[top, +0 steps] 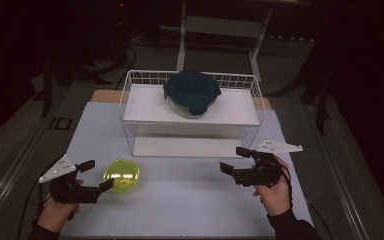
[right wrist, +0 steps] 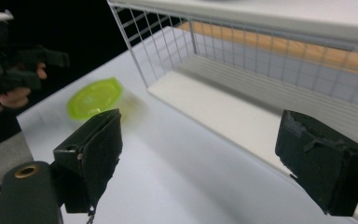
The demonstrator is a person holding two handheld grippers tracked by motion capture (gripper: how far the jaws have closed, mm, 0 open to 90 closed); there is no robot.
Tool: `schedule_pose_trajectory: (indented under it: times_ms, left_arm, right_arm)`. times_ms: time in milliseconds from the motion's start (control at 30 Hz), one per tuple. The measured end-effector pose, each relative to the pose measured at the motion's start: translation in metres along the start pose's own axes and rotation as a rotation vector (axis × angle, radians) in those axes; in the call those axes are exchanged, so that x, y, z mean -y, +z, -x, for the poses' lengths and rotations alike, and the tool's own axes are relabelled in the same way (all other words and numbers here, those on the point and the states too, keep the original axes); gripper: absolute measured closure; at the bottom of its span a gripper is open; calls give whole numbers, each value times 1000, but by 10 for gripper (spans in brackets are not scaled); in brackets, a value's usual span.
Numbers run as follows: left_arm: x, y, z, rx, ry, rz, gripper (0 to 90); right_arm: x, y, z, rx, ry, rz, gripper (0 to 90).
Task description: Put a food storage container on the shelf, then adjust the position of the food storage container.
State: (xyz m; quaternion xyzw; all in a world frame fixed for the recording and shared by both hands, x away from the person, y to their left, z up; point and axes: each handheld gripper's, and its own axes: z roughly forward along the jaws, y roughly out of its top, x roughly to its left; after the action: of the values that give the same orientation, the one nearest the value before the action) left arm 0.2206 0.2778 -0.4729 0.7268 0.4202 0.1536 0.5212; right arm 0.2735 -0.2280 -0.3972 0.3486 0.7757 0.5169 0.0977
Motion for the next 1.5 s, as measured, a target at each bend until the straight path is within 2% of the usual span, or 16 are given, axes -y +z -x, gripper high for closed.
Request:
schedule_pose_trajectory:
  times_ms: [133, 233, 300, 467, 600, 800, 900, 967, 1000, 1067, 1100, 1167, 1200, 1300, 1500]
  left_arm:
    - [6, -5, -5, -4, 4, -12, 0]
    - [10, -9, -10, 21, 6, -33, 0]
    - [13, -10, -11, 0, 29, -53, 29]
    - [19, -14, -19, 9, 21, -94, 38]
    - [25, -16, -24, 11, 36, -127, 75]
    - [36, -15, -34, 25, 26, -158, 260]
    - [40, -12, -38, 2, 29, -198, 358]
    - [43, -7, -41, -35, 29, -239, 453]
    - [45, -5, -43, -30, 26, -252, 481]
    - [46, 0, -44, -60, 31, -282, 542]
    - [46, 2, -45, -46, 30, -291, 573]
    - [46, 8, -44, -49, 34, -308, 619]
    - [45, 10, -44, -34, 39, -319, 650]
    - [44, 18, -41, -33, 68, -347, 732]
    - [41, 28, -40, -30, 68, -345, 861]
  right_arm:
    - [12, -13, 2, 8, -1, 16, 142]
    - [22, -21, 2, 21, 3, 13, 142]
    - [29, -26, 3, 25, 16, 14, 142]
    - [45, -35, 5, 47, 33, 4, 139]
    - [58, -43, 9, 59, 66, 5, 138]
    - [71, -51, 15, 77, 92, 6, 138]
    - [74, -56, 16, 86, 101, 20, 138]
    - [75, -58, 16, 90, 103, 23, 139]
    - [76, -58, 16, 92, 103, 25, 139]
    - [77, -60, 16, 93, 106, 26, 139]
    - [78, -60, 17, 94, 110, 28, 139]
    - [79, -60, 18, 91, 118, 31, 139]
    - [80, -61, 18, 92, 119, 35, 140]
    - [81, -60, 18, 89, 122, 35, 140]
    - [82, -58, 19, 87, 122, 26, 141]
